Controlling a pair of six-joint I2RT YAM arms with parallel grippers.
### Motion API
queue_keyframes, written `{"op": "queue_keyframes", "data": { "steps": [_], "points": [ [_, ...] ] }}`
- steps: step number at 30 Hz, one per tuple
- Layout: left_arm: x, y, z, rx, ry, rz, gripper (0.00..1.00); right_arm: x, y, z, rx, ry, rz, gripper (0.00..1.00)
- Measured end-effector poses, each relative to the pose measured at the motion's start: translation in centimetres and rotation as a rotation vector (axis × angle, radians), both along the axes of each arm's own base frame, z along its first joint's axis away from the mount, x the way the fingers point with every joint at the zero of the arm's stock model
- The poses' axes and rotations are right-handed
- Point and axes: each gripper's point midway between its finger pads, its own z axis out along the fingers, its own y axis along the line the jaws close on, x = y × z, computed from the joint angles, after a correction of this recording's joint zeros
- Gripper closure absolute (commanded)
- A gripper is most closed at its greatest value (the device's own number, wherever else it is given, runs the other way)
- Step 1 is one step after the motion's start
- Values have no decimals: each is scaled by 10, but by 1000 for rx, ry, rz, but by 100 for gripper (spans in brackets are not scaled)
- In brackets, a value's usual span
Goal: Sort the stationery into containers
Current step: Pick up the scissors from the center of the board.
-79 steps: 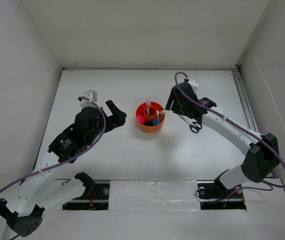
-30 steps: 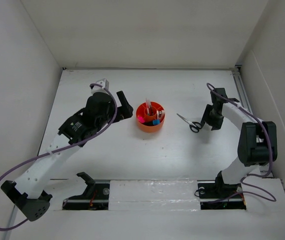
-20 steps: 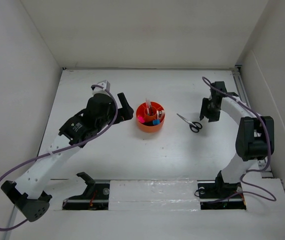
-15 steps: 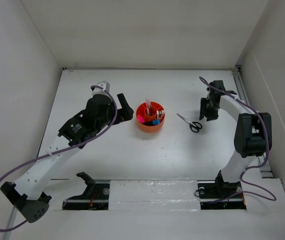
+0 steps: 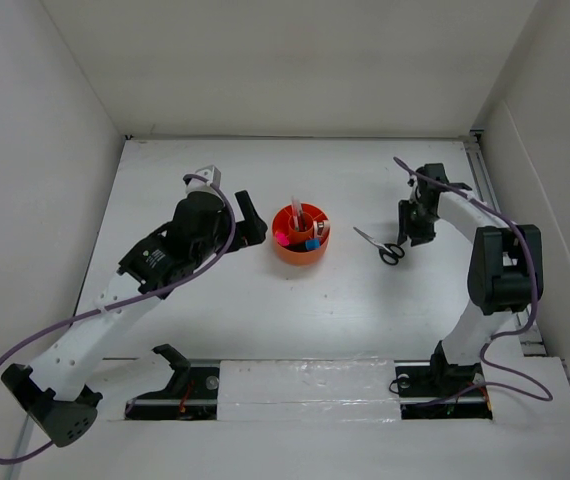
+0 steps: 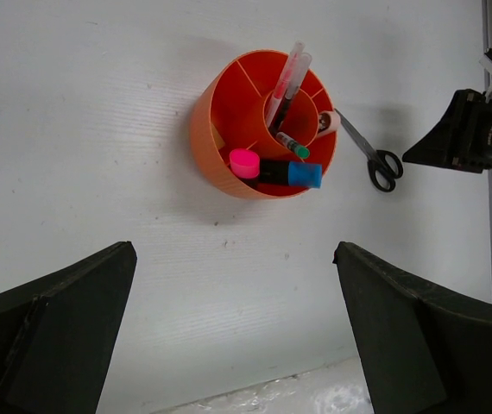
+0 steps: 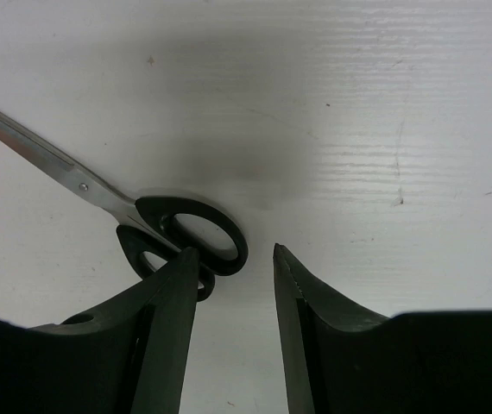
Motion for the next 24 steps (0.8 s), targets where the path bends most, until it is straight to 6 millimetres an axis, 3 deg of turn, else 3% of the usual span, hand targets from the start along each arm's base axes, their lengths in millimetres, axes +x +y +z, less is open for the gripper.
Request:
{"op": "queue_keyframes", "data": {
  "steps": [14, 24],
  "points": [
    [-1, -1, -3, 4, -2, -18, 0, -12, 4, -20, -34, 68, 14, 55],
    [-2, -1, 0, 0, -14, -23, 0, -14, 6, -29, -105, 86, 31, 67]
  ]
}}
